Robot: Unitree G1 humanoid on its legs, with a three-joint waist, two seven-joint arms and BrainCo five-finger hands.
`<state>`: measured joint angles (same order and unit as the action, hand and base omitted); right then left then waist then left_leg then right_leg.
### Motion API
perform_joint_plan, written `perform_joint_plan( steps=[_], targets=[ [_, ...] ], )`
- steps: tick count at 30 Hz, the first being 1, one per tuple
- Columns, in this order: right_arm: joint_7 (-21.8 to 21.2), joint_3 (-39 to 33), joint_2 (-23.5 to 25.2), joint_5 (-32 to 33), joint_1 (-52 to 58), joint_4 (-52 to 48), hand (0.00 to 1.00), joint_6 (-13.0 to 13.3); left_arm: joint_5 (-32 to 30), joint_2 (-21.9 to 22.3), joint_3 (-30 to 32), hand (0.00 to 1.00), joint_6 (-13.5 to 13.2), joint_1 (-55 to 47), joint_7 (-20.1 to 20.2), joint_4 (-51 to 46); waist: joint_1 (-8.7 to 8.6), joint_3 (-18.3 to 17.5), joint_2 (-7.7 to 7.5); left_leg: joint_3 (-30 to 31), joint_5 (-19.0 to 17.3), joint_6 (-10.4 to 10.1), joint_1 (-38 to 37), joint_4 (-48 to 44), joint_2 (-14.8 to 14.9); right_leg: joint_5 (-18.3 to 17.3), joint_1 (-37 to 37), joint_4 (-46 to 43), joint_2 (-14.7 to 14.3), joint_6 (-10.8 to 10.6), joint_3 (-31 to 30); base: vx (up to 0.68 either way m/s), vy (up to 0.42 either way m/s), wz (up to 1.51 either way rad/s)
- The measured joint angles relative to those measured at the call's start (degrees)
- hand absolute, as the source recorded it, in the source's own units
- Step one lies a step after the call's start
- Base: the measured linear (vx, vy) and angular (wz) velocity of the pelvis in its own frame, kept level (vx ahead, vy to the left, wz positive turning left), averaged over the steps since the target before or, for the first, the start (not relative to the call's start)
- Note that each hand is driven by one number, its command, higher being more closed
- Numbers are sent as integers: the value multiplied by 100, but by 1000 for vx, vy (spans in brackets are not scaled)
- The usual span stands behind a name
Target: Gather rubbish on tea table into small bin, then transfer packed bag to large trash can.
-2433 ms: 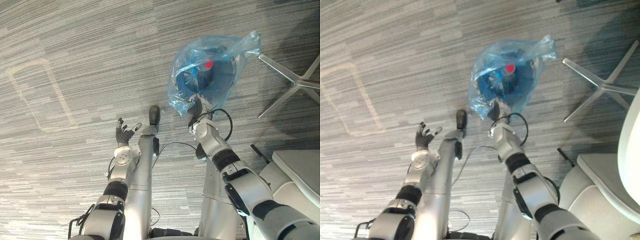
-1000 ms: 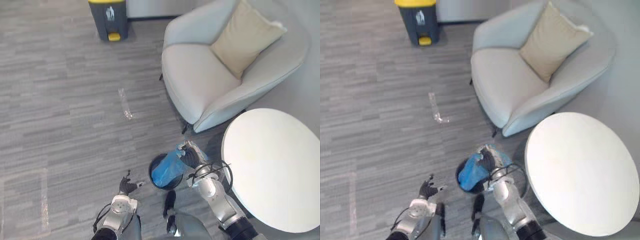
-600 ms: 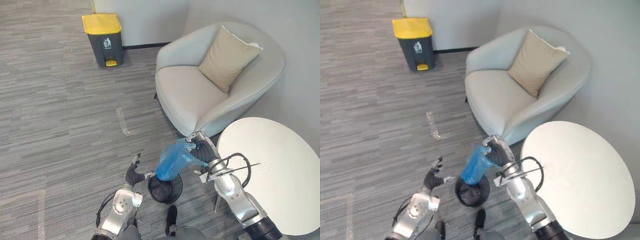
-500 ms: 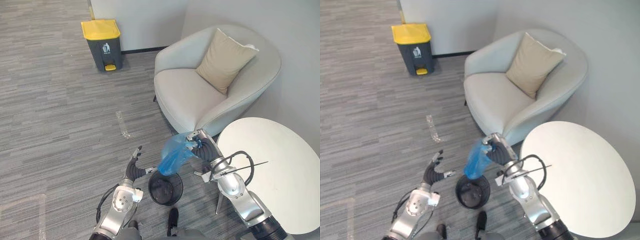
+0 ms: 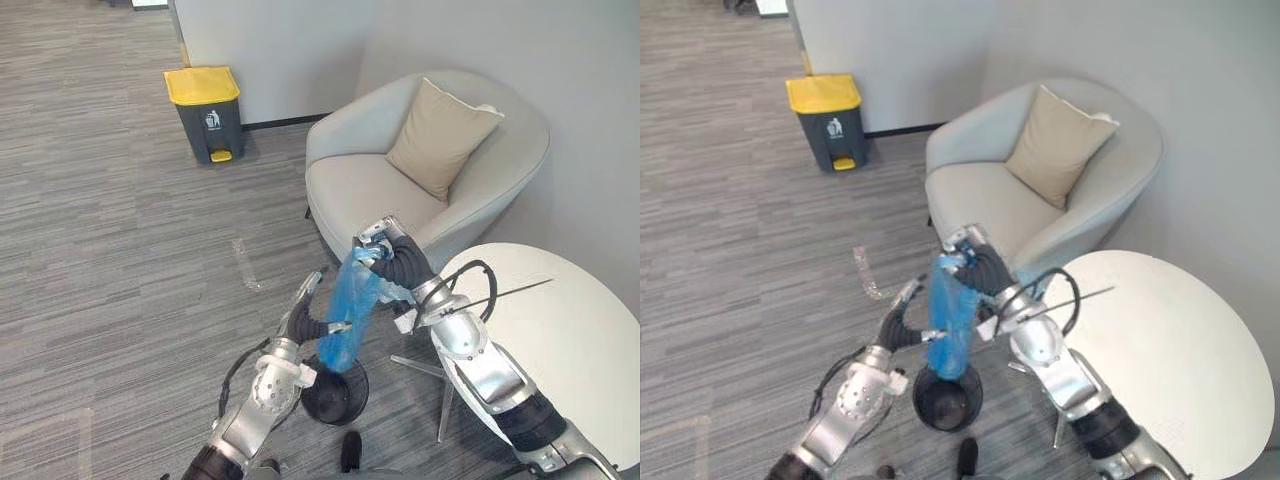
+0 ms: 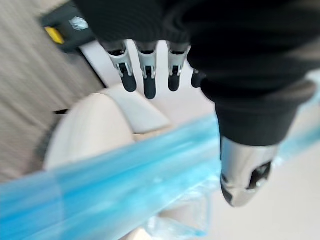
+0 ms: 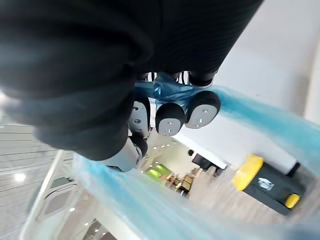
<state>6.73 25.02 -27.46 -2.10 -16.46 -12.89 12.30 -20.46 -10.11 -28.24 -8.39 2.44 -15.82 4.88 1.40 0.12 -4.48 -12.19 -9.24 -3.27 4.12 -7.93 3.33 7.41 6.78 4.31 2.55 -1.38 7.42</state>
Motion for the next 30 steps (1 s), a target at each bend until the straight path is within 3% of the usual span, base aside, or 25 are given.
perform_joint_plan(
  steps=[4, 10, 15, 26, 30],
  targets=[
    [-9, 15, 116, 98, -152, 21, 100, -38, -414, 140, -24, 0, 264, 50, -136, 378, -59, -6, -10, -5, 5, 10, -1, -6, 2, 21, 2, 9, 13, 17, -79, -33, 4, -3],
    [-77, -1, 299, 242, -152, 4, 100, -62, -558, 240, 439, 0, 261, -356, -158, 601, -65, -14, -21, -17, 9, 15, -10, 16, 1, 28, 1, 9, 2, 9, -96, 0, 0, 0],
    [-127, -8, 419, 335, -131, -404, 100, -59, -648, 236, 876, 0, 265, -880, -210, 603, 45, -23, -36, 10, 32, 41, -36, 129, -8, 35, 1, 2, 10, -2, -119, -5, 2, 3],
    [-209, -7, 766, 729, -130, -935, 100, 122, -413, 246, 1145, 0, 263, -1223, -280, 595, 127, -79, -133, 78, 145, 137, -247, 508, -41, 56, -90, -52, 31, -33, -138, -7, 8, 3],
    [-224, -2, 765, 900, -131, -934, 100, 121, -403, 245, 1131, 0, 255, -1219, -246, 585, 136, -80, -135, 79, 235, 69, -327, 574, -46, 56, -85, -49, 23, -34, -139, 21, 2, -1]
  ],
)
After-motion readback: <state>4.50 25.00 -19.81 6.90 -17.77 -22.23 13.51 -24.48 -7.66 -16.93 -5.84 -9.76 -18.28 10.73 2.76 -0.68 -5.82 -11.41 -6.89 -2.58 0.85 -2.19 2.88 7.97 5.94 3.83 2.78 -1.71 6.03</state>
